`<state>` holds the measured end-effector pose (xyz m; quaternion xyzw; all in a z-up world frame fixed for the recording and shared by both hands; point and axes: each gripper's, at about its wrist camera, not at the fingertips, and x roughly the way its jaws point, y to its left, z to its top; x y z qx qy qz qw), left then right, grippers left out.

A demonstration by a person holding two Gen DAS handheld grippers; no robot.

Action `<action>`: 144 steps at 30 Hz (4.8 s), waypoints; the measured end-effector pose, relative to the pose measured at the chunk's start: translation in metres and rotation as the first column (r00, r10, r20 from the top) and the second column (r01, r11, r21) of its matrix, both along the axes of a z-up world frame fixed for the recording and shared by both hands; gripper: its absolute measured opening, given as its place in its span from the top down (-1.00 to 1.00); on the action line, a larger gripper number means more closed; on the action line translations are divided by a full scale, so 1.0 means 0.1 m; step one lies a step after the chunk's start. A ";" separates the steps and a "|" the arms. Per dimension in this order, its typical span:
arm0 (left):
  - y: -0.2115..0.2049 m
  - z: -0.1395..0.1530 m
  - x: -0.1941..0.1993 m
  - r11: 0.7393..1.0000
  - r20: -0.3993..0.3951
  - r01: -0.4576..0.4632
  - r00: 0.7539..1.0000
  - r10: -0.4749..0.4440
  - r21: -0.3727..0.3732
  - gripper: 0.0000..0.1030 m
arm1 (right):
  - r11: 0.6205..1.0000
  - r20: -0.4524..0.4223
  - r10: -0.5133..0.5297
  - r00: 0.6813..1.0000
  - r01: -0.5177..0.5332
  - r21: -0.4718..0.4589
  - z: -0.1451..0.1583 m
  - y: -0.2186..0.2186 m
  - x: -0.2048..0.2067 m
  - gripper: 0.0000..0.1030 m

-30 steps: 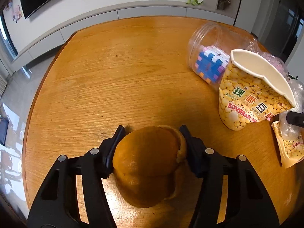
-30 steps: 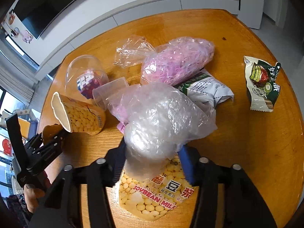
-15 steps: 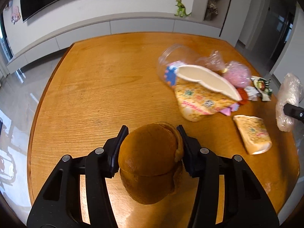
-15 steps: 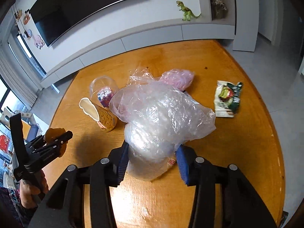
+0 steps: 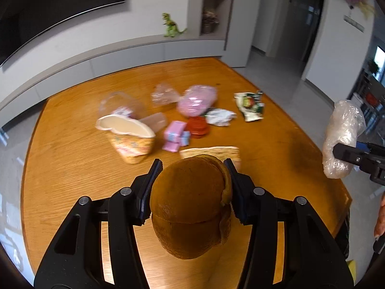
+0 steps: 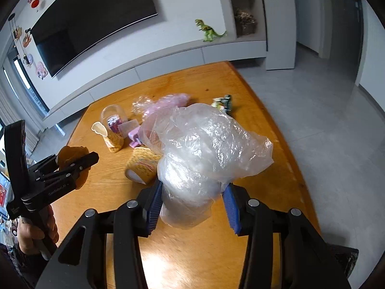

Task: Collect trash
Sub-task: 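Carry the orange peel and bag to the bin and release both, then move both tools back over the table, then grasp the yellow soybean-milk cup with the left tool while the right tool grasps the snack wrapper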

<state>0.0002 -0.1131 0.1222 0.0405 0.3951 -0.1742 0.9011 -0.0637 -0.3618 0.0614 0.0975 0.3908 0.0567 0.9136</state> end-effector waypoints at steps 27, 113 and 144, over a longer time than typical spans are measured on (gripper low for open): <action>-3.25 -0.26 -1.49 0.803 -0.076 0.595 0.803 -0.591 0.046 -0.04 | 0.865 -0.073 -0.495 0.866 0.499 0.050 -0.81 -2.16 -2.50 0.06; -0.22 -0.97 0.93 0.998 -0.344 -0.029 0.939 0.009 -0.054 0.69 | 0.999 -0.207 -0.005 0.978 -0.001 -0.032 -0.66 -0.32 0.81 -0.63; 0.01 -0.63 0.38 0.996 -0.255 0.059 0.964 -0.076 -0.074 0.72 | 0.998 -0.237 -0.056 0.970 0.049 -0.032 -0.74 -0.33 1.39 0.53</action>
